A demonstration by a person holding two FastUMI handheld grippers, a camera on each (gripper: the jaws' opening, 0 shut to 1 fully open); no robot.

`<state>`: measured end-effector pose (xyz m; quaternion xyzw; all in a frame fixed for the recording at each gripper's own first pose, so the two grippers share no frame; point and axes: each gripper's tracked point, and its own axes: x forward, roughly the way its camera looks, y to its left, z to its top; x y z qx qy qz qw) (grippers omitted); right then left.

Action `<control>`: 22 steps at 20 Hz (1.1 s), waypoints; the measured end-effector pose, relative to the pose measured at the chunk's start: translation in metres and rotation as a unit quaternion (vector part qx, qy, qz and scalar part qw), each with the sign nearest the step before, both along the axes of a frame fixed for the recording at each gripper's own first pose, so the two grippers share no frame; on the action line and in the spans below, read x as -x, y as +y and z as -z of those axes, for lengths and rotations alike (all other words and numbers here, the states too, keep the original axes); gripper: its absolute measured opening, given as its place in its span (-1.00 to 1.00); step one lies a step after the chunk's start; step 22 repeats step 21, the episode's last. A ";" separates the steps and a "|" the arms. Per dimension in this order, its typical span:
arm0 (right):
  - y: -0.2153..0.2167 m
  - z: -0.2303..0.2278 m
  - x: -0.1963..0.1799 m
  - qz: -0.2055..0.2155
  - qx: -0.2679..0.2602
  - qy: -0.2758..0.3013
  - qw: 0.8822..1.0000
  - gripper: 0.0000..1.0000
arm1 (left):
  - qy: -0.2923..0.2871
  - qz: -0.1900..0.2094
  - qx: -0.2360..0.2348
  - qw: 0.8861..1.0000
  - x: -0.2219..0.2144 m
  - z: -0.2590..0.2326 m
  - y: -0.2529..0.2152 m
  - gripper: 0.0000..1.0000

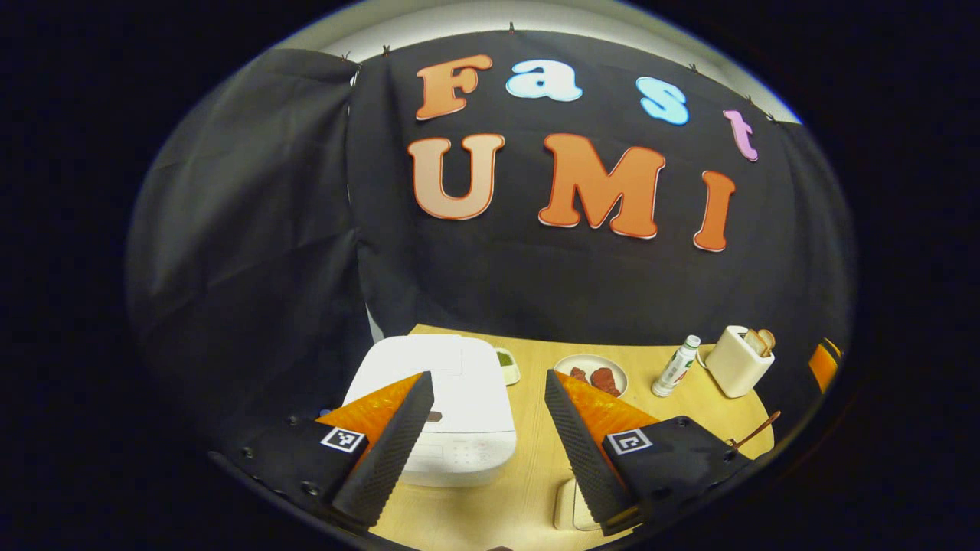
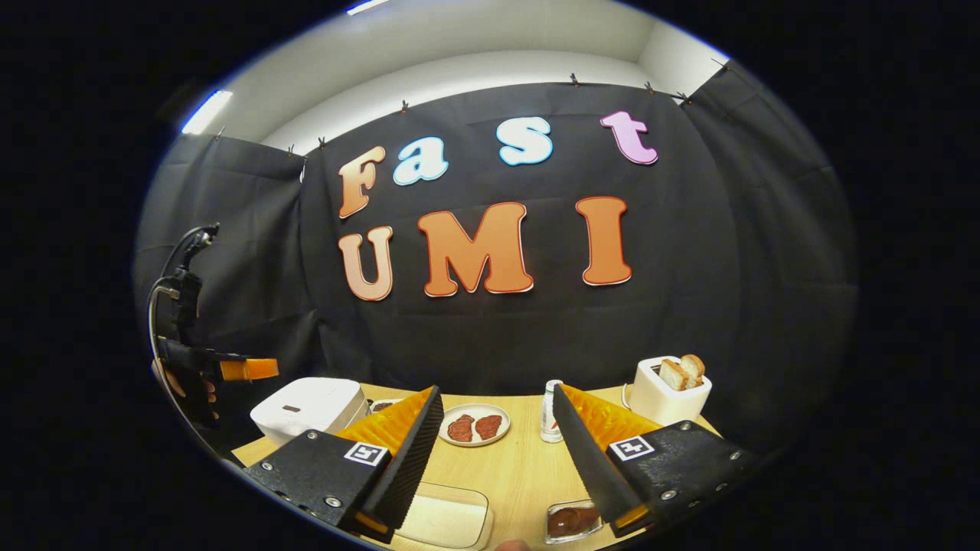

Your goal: Close the left gripper, press the button to open the rice cooker; take a wooden spoon from the chopstick holder with the right hand, scoop a spoonful of rice and pour it into the rice cooker, then put the wooden spoon back into the chopstick holder.

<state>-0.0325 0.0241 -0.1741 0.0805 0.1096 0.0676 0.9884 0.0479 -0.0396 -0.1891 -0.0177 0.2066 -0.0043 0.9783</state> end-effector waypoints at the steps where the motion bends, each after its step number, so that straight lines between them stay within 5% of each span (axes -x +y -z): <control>1: 0.005 0.002 -0.003 -0.001 -0.002 0.003 1.000 0.80 | -0.020 -0.005 -0.001 1.000 0.007 -0.008 0.000 0.97; 10: 0.029 -0.032 -0.007 -0.005 0.017 -0.040 0.999 0.80 | -0.092 0.002 -0.004 0.996 0.060 -0.040 -0.035 1.00; 15: 0.034 -0.046 -0.001 -0.009 0.026 -0.055 0.998 0.80 | -0.138 0.024 -0.032 0.990 0.065 -0.066 -0.056 0.89; 22: 0.040 -0.052 0.003 -0.018 0.043 -0.062 0.997 0.80 | -0.155 0.049 -0.039 0.986 0.068 -0.077 -0.071 1.00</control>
